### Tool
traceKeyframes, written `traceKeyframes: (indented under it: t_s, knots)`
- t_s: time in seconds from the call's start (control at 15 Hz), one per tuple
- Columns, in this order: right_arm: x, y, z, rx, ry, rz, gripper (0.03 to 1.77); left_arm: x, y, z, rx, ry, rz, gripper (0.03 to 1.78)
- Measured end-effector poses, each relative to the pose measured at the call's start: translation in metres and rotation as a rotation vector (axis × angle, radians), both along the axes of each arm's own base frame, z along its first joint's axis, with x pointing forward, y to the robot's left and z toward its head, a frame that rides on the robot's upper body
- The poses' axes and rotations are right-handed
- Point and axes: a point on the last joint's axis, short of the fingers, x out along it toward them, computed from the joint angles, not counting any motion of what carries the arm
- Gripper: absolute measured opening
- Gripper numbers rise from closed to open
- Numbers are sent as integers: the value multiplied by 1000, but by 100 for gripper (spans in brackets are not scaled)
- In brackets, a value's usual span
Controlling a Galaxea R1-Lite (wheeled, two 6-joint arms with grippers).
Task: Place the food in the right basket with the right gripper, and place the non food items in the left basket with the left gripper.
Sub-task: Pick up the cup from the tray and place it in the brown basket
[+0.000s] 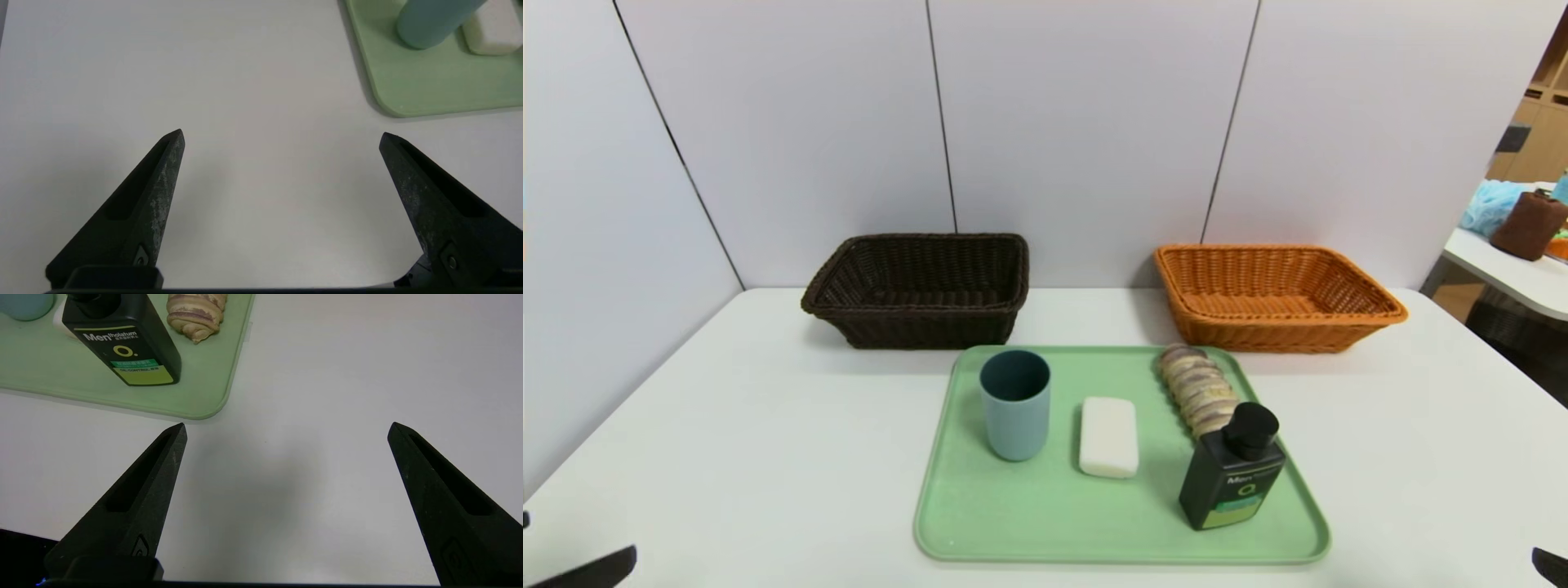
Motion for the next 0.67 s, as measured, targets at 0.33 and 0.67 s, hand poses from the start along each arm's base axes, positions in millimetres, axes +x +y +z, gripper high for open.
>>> traceKeyframes:
  t_s: [0.33, 0.67]
  knots:
    - [38, 5, 11, 3, 95, 50, 170, 50, -6, 22, -78, -33, -181, 169]
    - [55, 12, 12, -5, 137, 113, 170, 85, -15, 19, -125, -39, -354, 169]
